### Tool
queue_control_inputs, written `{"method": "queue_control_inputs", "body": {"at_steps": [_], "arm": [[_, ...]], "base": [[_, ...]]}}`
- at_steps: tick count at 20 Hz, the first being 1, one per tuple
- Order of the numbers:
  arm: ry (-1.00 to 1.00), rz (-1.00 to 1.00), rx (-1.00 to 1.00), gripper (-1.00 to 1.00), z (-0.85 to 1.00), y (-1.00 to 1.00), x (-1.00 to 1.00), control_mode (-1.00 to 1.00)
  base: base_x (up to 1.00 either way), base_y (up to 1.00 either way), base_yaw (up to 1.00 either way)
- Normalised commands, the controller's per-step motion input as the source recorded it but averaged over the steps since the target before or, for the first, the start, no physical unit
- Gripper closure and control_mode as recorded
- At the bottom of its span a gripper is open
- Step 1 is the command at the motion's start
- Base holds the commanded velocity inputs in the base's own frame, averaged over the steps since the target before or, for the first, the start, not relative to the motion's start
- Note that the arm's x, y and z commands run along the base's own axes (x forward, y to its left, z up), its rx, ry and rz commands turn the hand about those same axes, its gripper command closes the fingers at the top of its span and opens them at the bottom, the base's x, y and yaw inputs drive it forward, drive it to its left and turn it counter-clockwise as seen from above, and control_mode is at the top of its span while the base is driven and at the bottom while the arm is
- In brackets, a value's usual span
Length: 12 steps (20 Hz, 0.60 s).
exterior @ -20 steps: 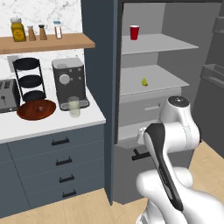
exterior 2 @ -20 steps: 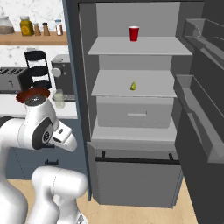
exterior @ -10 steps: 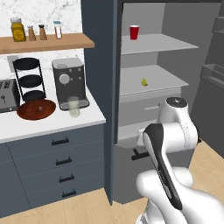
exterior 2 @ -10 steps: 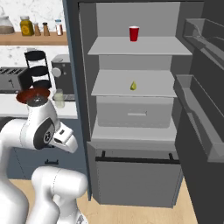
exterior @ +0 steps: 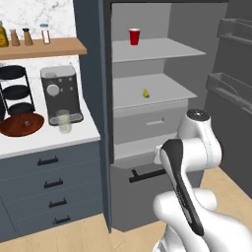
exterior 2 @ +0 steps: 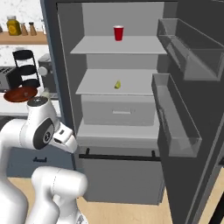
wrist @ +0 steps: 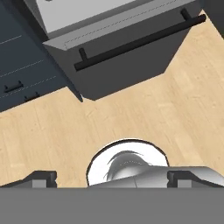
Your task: Grab a lemon wedge from the fridge and one ice cube from the ice bowl, and put them in the glass of lemonade.
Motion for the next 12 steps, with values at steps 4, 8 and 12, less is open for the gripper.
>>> {"method": "queue_control_inputs", "body": {"at_steps": [4,8,12], "arm": [[0.00,0.00,0.00,-1.00,0.00,0.00,0.00,1.00],[0.00,0.00,0.00,-1.00,0.00,0.00,0.00,1.00],[0.00,0.00,0.00,-1.00,0.00,0.00,0.00,1.00]], "base": [[0.01,-0.38,0.02],[0.19,-0.18,0.06],[0.50,-0.35,0.10]]}}
